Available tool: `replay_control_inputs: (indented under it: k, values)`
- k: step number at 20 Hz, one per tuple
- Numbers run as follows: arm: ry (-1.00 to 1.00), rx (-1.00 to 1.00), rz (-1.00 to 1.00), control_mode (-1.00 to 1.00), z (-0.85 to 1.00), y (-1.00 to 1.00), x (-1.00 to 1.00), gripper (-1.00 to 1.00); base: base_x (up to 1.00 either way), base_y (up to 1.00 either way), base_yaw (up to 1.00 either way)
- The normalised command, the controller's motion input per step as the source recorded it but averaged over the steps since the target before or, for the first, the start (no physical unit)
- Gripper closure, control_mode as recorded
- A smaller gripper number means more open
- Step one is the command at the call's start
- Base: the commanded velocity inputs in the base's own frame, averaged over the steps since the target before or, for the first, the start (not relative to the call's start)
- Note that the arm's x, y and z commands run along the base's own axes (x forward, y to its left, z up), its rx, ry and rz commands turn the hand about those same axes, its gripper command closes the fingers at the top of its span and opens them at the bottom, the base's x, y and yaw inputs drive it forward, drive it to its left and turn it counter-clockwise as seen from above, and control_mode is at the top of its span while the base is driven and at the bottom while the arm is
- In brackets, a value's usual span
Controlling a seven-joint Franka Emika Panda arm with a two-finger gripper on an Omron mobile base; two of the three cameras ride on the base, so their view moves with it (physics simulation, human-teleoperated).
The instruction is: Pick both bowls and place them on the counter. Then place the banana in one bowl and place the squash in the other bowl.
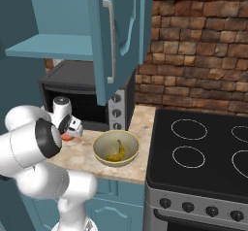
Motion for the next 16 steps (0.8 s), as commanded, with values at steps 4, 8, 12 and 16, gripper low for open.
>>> replay_control_inputs:
  k: [4,8,12,16]
  values:
    - [0.00,-0.01,-0.03,-1.00,-0.14,0.06,0.23,-1.00,0.00,0.00,0.00]
    - [0.00,-0.01,-0.03,-1.00,-0.17,0.05,0.21,-1.00,0.00,0.00,0.00]
    - [0.00,-0.01,-0.02,-1.00,-0.19,0.05,0.13,-1.00,0.00,0.00,0.00]
    - [0.01,0.00,-0.01,-1.00,-0.18,0.03,0.09,-1.00,0.00,0.00,0.00]
